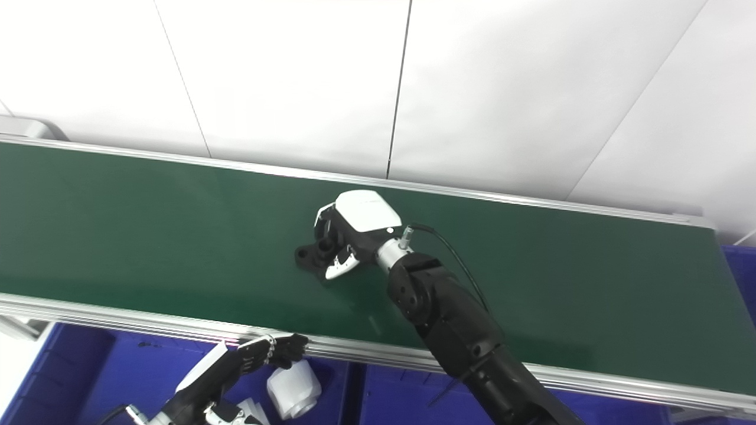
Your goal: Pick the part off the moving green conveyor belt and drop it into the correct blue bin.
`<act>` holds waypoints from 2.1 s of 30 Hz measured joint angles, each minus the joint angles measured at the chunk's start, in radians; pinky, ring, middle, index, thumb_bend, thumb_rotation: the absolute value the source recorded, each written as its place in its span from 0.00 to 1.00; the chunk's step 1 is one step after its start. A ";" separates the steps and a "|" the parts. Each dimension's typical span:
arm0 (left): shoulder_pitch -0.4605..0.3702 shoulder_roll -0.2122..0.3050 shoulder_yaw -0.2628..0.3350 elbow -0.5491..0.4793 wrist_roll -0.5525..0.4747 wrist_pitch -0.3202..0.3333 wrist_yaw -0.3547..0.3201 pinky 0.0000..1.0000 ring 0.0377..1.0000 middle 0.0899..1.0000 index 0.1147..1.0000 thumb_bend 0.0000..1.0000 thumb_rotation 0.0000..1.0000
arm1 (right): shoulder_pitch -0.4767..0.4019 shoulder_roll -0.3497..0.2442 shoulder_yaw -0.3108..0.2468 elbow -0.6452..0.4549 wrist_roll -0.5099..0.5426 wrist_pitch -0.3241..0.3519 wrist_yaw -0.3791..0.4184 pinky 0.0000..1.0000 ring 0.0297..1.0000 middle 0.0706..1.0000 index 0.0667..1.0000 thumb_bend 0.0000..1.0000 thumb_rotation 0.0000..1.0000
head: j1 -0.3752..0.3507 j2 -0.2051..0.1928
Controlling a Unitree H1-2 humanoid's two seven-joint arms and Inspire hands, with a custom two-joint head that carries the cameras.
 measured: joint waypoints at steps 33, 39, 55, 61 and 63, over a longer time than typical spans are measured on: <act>0.012 -0.002 0.006 -0.024 -0.008 0.000 -0.017 0.71 0.80 0.82 0.78 0.90 0.27 | 0.365 -0.087 -0.266 -0.589 -0.012 0.006 0.038 0.21 0.39 0.47 0.45 0.52 0.00 | -0.003 0.020; 0.012 -0.001 0.008 -0.026 -0.008 0.000 -0.019 0.72 0.81 0.83 0.78 0.89 0.27 | 0.437 -0.117 -0.321 -0.685 0.017 0.006 0.051 0.17 0.21 0.43 0.45 0.53 0.00 | -0.023 0.034; 0.020 0.013 0.035 -0.080 -0.051 0.000 -0.071 0.71 0.80 0.84 0.80 0.87 0.28 | 0.810 -0.183 -0.393 -0.918 0.046 -0.001 0.055 0.20 0.24 0.42 0.45 0.52 0.00 | -0.109 0.084; 0.024 0.017 0.044 -0.085 -0.052 0.000 -0.091 0.71 0.80 0.83 0.79 0.88 0.26 | 0.950 -0.195 -0.413 -0.938 0.051 -0.014 0.029 0.32 0.38 0.41 0.48 0.52 0.00 | -0.117 0.103; 0.022 0.017 0.047 -0.086 -0.056 0.000 -0.096 0.71 0.80 0.83 0.79 0.88 0.26 | 0.983 -0.197 -0.417 -0.938 0.053 -0.019 0.025 0.30 0.37 0.40 0.49 0.52 0.00 | -0.130 0.133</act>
